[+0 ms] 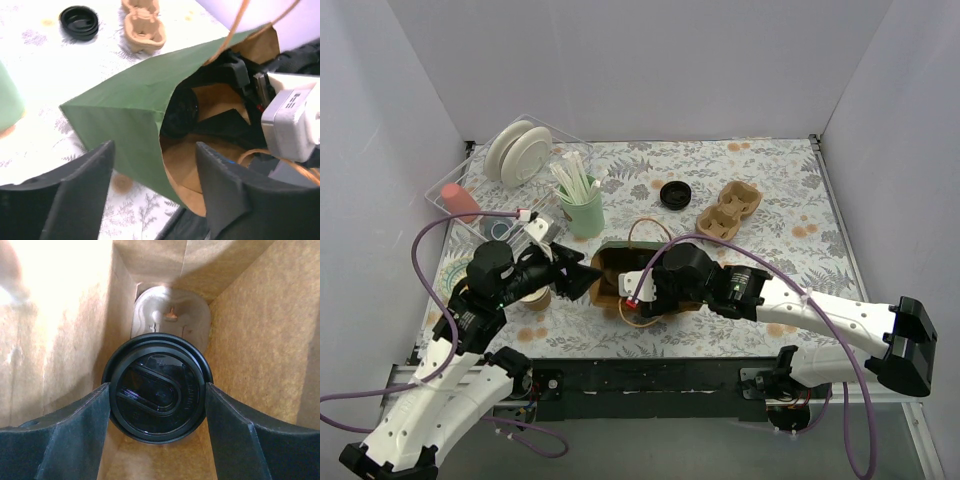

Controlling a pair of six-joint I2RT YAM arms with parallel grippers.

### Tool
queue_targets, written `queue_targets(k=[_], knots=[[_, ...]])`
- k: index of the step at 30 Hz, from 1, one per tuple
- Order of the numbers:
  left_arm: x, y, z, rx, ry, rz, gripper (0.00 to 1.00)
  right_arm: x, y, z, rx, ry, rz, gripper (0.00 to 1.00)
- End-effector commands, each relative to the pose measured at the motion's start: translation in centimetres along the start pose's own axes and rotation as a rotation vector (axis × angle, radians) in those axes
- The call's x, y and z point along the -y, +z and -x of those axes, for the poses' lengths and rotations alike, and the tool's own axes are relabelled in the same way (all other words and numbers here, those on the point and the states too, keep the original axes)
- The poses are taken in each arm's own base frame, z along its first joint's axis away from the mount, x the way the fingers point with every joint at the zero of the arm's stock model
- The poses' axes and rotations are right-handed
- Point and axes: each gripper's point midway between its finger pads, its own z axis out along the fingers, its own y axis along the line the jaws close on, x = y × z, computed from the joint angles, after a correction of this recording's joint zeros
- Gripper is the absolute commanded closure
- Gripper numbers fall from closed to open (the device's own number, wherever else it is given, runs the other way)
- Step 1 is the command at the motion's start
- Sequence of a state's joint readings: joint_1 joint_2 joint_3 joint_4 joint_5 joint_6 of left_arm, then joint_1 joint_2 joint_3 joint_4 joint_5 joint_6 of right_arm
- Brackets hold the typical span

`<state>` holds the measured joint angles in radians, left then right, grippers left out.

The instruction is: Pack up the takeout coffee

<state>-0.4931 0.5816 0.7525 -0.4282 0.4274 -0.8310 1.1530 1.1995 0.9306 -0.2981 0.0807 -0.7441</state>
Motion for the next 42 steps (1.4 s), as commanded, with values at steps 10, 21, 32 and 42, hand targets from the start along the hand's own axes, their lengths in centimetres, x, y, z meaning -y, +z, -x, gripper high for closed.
queue_targets(k=[10, 21, 32, 42], knots=[[2.0, -2.1, -1.5, -0.148, -0.497, 0.086, 0.35, 0.0, 0.8, 0.9, 0.092, 0.098, -0.057, 0.57], [1.6, -1.7, -3.7, -0.246, -0.503, 0.101, 0.49, 0.5, 1.1, 0.0, 0.119, 0.038, -0.142, 0.58], [1.6, -1.6, -4.5, -0.269, -0.516, 0.099, 0.57, 0.9, 2.4, 0.0, 0.086, 0.059, -0.140, 0.58], [1.1, -1.4, -4.5, -0.264, -0.488, 0.108, 0.92, -0.2, 1.0, 1.8, 0.154, 0.070, -0.045, 0.58]])
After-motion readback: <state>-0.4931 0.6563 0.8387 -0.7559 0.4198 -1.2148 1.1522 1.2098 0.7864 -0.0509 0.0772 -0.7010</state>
